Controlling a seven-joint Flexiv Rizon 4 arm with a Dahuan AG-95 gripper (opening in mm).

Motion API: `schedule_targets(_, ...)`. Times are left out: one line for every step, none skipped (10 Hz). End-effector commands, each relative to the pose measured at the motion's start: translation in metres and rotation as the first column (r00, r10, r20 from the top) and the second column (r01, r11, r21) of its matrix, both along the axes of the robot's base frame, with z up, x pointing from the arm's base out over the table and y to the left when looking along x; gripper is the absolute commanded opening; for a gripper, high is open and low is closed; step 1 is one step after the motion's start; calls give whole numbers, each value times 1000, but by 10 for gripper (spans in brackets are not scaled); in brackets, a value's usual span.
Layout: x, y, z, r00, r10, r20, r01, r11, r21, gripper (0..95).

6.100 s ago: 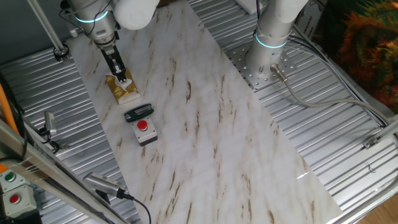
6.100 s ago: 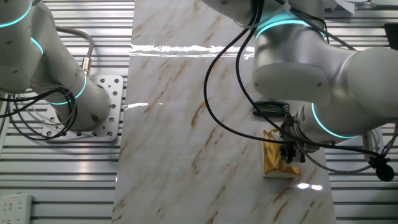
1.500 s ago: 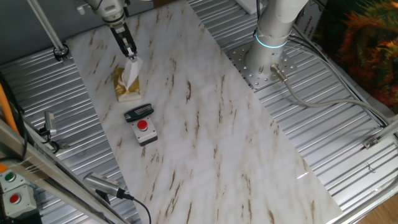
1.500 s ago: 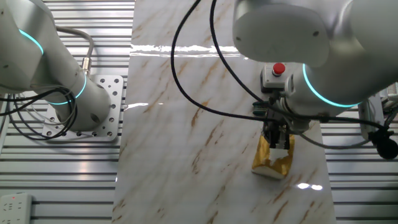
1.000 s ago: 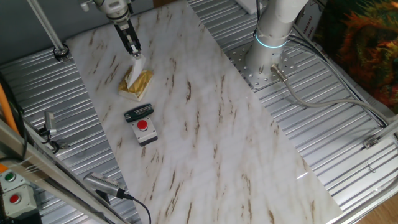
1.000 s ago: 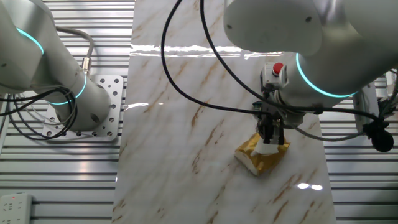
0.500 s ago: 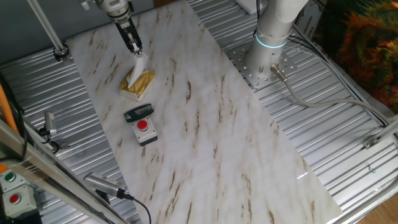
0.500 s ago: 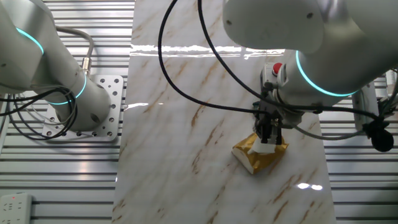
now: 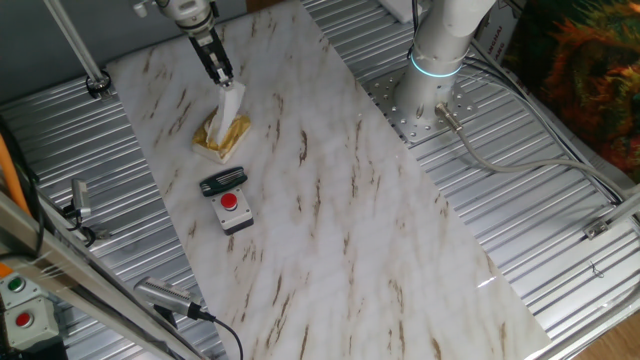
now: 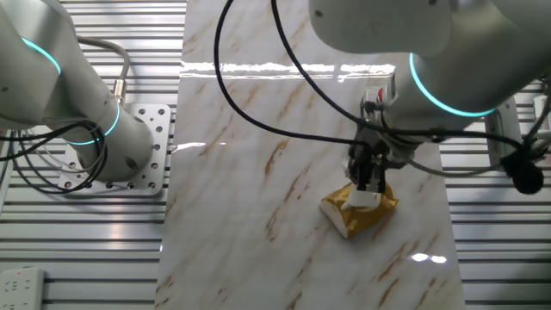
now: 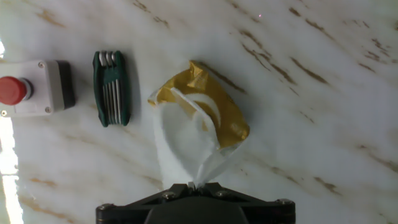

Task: Pull out a napkin

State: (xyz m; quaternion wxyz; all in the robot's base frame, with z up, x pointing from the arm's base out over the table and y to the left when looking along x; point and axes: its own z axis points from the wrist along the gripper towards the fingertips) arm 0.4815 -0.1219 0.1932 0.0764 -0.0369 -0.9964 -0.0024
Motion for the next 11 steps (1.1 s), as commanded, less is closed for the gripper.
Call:
schedule_targets(-1,-3,0,1000,7,-4,-7,1000,2,0)
schedule_targets(-2,-3,0,1000,7,-5,-7,1000,0,0)
schedule_targets(-2,-2,1,1000,8,-4,-8,1000,0,0)
schedule_targets(-2,-2,1,1000,6,-5,-6,1000,0,0)
schedule_targets(-2,-2,1,1000,7,-10,-7,1000,-1,0)
schedule_targets(-2,-2,1,1000,5,-14,-5,1000,-6,0)
schedule_targets(-2,-2,1,1000,5,-15,-5,1000,-8,0)
schedule_targets(-2,-2,1,1000,9,-16,-9,1000,-7,0)
schedule_targets(-2,-2,1,1000,12,-18,-12,1000,-6,0)
schedule_targets(-2,-2,1,1000,12,-19,-12,1000,-8,0)
schedule_targets(-2,-2,1,1000,13,-17,-13,1000,-7,0)
